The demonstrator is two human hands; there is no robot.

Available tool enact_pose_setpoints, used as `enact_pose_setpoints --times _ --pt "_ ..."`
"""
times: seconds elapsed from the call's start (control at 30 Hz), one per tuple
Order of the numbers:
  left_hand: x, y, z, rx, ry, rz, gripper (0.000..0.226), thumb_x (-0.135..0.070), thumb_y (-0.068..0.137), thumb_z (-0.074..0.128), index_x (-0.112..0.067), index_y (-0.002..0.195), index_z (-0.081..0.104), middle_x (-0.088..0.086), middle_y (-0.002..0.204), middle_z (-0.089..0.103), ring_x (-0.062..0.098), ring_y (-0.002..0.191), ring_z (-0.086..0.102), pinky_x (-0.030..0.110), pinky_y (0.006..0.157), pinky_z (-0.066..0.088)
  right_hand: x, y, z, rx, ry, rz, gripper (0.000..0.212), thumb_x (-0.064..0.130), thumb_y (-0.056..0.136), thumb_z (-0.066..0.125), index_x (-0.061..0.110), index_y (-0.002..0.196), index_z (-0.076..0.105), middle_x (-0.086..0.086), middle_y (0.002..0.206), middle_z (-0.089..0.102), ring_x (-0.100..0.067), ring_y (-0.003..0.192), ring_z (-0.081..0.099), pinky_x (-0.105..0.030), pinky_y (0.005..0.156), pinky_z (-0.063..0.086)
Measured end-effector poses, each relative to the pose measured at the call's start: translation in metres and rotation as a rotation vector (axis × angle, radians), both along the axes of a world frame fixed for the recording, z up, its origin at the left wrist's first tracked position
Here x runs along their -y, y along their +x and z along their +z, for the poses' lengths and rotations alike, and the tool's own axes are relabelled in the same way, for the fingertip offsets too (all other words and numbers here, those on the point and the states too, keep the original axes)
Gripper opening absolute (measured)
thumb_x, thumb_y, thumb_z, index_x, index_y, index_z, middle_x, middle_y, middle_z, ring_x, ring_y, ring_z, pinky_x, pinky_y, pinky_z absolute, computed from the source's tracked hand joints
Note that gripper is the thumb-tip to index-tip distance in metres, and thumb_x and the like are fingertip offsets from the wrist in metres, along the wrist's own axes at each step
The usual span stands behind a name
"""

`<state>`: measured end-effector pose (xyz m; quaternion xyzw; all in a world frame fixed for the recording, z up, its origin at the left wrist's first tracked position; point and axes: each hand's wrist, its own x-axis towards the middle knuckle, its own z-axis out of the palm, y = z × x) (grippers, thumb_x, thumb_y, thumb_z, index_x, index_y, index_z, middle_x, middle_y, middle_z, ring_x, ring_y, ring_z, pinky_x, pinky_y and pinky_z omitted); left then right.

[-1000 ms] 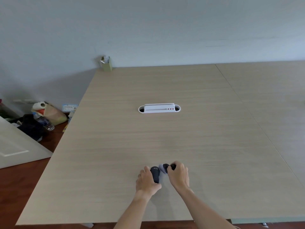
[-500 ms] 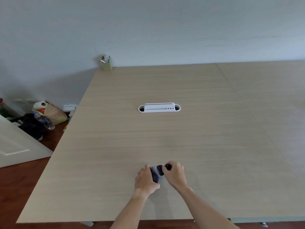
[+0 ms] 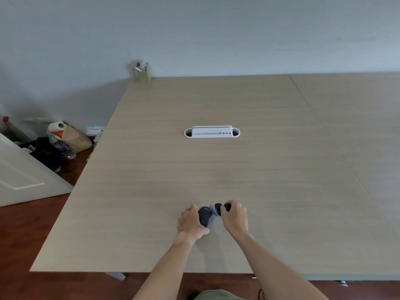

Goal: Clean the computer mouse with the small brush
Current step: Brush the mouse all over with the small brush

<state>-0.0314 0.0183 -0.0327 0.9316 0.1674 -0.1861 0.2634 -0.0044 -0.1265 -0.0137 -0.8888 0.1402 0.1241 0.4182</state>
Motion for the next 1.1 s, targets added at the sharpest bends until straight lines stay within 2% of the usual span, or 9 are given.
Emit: enact_pose_setpoints --times 0.1,0.17,0.23,0.37,0.6,0.73,0.9,1.03,1.1 --pt "0.0 0.001 0.0 -0.002 0.02 -0.015 0.068 -0.028 0.059 0.079 -0.015 0.116 0.046 0.002 0.115 0.059 0.026 0.11 0.053 0.033 0.086 0.046 -0.001 0.0 0.002 0.046 0.069 0.007 0.019 0.013 0.081 0.057 -0.004 0.078 0.065 -0.017 0.076 0.068 -0.037 0.077 0.063 -0.039 0.059 0.048" --pt "0.001 0.0 0.001 -0.002 0.031 -0.018 0.068 -0.029 0.059 0.079 -0.014 0.116 0.046 0.003 0.115 0.059 0.026 0.111 0.054 0.033 0.087 0.047 -0.003 -0.002 0.005 0.025 0.104 0.064 0.015 0.013 0.079 0.06 0.0 0.076 0.068 -0.012 0.074 0.07 -0.032 0.076 0.063 -0.039 0.064 0.051" --pt "0.001 0.001 0.004 -0.006 0.028 -0.016 0.069 -0.029 0.059 0.08 -0.015 0.118 0.047 0.004 0.116 0.059 0.026 0.111 0.054 0.034 0.088 0.048 -0.003 -0.002 0.006 -0.023 0.094 0.095 0.015 0.014 0.079 0.059 0.003 0.077 0.068 -0.009 0.076 0.07 -0.03 0.077 0.063 -0.039 0.064 0.051" --pt "0.0 0.0 0.007 -0.032 0.02 -0.025 0.073 -0.027 0.058 0.081 -0.015 0.121 0.047 0.006 0.118 0.057 0.029 0.113 0.054 0.037 0.091 0.048 -0.002 -0.001 0.007 -0.016 0.034 0.013 0.015 0.018 0.083 0.056 0.006 0.08 0.063 -0.007 0.078 0.066 -0.03 0.075 0.06 -0.034 0.057 0.044" --pt "0.002 0.0 0.006 -0.014 0.017 -0.031 0.072 -0.024 0.058 0.08 -0.017 0.122 0.047 0.005 0.118 0.055 0.028 0.114 0.051 0.035 0.091 0.047 -0.004 0.0 0.006 -0.019 0.085 0.142 0.015 0.013 0.08 0.06 0.001 0.078 0.068 -0.011 0.078 0.071 -0.031 0.08 0.064 -0.04 0.066 0.053" --pt "0.002 0.0 0.006 -0.027 0.028 -0.043 0.074 -0.022 0.06 0.08 -0.018 0.126 0.047 0.009 0.12 0.05 0.03 0.114 0.049 0.036 0.091 0.045 -0.003 0.0 0.005 0.017 0.01 0.033 0.014 0.019 0.086 0.058 0.007 0.085 0.065 -0.006 0.083 0.068 -0.028 0.079 0.061 -0.041 0.067 0.053" --pt "0.001 0.001 0.007 -0.017 0.022 -0.039 0.065 -0.022 0.058 0.081 -0.018 0.115 0.049 0.008 0.116 0.052 0.029 0.111 0.051 0.036 0.089 0.046 -0.003 0.0 0.01 0.008 0.114 0.104 0.013 0.01 0.082 0.06 0.001 0.082 0.07 -0.008 0.081 0.07 -0.025 0.08 0.062 -0.03 0.062 0.048" --pt "0.0 0.003 0.009 -0.017 0.029 -0.06 0.069 -0.021 0.058 0.082 -0.019 0.119 0.05 0.006 0.119 0.052 0.028 0.112 0.051 0.036 0.091 0.046 -0.001 0.001 0.007 -0.023 0.034 0.086 0.017 0.016 0.083 0.06 0.001 0.082 0.068 -0.012 0.082 0.07 -0.031 0.081 0.063 -0.041 0.068 0.054" --pt "0.0 0.003 0.008 -0.016 0.031 -0.07 0.072 -0.021 0.058 0.082 -0.02 0.123 0.049 0.005 0.121 0.051 0.027 0.114 0.05 0.036 0.092 0.045 -0.001 0.002 0.009 -0.002 0.006 0.028 0.017 0.016 0.085 0.059 0.001 0.084 0.066 -0.011 0.083 0.069 -0.031 0.079 0.061 -0.04 0.067 0.053"
